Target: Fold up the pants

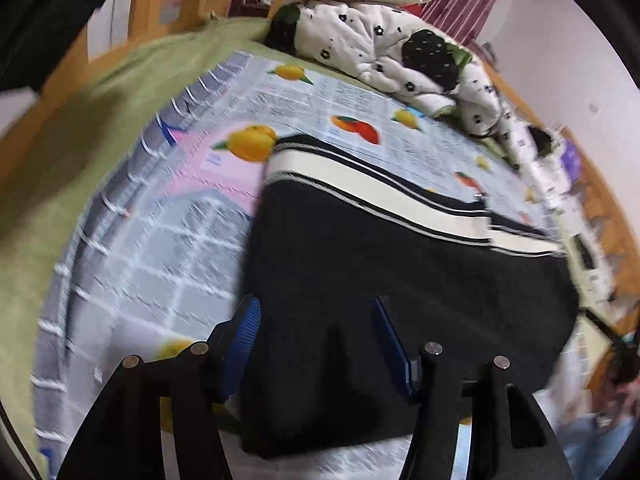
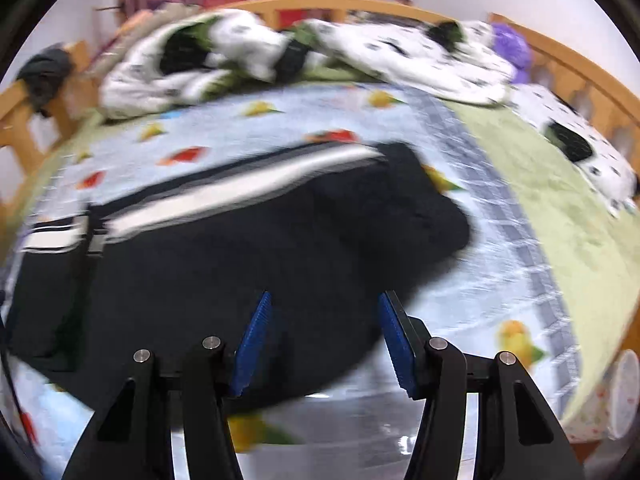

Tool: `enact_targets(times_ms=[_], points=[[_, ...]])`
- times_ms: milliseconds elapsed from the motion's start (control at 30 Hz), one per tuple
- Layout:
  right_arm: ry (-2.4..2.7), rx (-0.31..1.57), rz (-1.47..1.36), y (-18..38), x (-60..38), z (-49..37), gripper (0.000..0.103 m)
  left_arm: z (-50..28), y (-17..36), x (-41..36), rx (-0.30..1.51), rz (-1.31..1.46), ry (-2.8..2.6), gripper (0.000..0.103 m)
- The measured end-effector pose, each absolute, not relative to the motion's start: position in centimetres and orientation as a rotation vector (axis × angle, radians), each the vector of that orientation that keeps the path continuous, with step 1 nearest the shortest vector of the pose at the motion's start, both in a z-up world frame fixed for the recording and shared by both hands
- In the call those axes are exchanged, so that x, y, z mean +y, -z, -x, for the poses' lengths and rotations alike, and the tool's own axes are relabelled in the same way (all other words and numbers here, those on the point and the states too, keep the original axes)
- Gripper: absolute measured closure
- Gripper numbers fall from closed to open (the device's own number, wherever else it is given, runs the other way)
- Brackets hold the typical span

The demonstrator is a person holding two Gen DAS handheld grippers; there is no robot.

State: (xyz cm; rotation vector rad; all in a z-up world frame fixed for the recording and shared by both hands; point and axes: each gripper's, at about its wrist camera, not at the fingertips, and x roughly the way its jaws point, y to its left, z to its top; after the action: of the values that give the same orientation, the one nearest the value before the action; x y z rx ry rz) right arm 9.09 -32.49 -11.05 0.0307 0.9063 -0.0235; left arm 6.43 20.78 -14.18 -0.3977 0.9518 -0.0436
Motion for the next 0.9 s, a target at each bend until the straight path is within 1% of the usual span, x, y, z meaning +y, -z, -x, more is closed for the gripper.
enact_targets(times_ms=[100, 167, 200, 333, 467, 500, 567, 600, 667, 733, 800, 900], points=[[-0.118, 0.899, -0.022, 10.9, -26.7, -8.7, 0.049, -5.4, 13.9, 20.9, 0.933, 0.405, 0.044, 0.047], [-0.214, 0.887, -0.017, 11.1, -23.0, -8.3, 0.057, -4.7, 13.8, 20.7, 0.928, 0.368, 0.034, 0.047], [-0.273, 0.878, -0.022, 11.1, -21.1, -8.0, 0.058, -4.5, 13.7, 20.7, 0.924, 0.359, 0.032, 0.047], [-0.452, 0.887, -0.018, 12.2, -14.4, -7.1, 0.058, -3.8, 14.0, 21.2, 0.938, 0.360, 0.030, 0.047], [-0.448, 0.922, 0.057, 14.4, -10.3, -7.9, 0.059, -3.6, 14.6, 21.7, 0.956, 0.354, 0.037, 0.047], [-0.446, 0.935, 0.072, 14.9, -10.0, -8.1, 0.063, -3.5, 14.8, 21.9, 0.963, 0.353, 0.035, 0.047], [-0.447, 0.982, 0.117, 16.2, -9.1, -8.6, 0.094, -3.5, 15.3, 22.2, 0.981, 0.369, 0.044, 0.047], [-0.421, 0.969, 0.138, 16.3, -9.3, -8.6, 0.098, -3.5, 15.5, 22.5, 0.991, 0.383, 0.047, 0.047], [-0.454, 0.887, 0.105, 14.7, -10.1, -7.4, 0.098, -3.4, 15.8, 22.8, 0.992, 0.396, 0.045, 0.047], [-0.498, 0.816, -0.036, 12.9, -12.1, -6.4, 0.098, -3.4, 15.9, 23.2, 0.986, 0.398, 0.040, 0.047], [-0.493, 0.833, -0.075, 13.0, -13.0, -6.2, 0.098, -3.4, 16.1, 23.4, 0.985, 0.409, 0.043, 0.047], [-0.453, 0.921, 0.045, 15.6, -11.7, -6.7, 0.098, -3.5, 16.5, 23.4, 0.998, 0.421, 0.059, 0.047]])
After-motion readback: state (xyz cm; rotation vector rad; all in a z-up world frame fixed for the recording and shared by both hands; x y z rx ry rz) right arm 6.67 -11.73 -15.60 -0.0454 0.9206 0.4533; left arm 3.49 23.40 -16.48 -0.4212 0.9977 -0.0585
